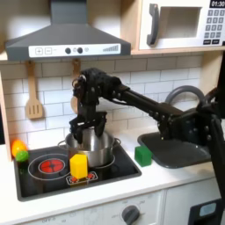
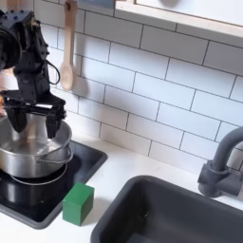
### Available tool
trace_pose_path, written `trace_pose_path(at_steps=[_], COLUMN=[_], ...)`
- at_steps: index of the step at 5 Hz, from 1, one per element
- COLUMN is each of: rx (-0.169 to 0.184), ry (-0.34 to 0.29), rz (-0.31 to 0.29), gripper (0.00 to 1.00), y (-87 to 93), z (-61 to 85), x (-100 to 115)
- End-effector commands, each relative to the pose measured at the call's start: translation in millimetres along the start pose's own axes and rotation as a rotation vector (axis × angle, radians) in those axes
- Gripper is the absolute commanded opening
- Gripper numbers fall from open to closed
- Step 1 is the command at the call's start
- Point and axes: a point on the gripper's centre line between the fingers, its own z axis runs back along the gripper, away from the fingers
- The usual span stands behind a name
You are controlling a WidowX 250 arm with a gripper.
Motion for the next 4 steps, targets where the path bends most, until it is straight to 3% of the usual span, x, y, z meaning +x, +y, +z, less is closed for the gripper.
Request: trace_pose_path(at_steps=[1,4], rx=[0.019,0.011], ry=[0.011,0.051], rz=[-0.007,-0.022], gripper=[1.0,1.0], y=[2.4,2.0], z=[-3.8,-21.4], x=[-1.9,-10.8])
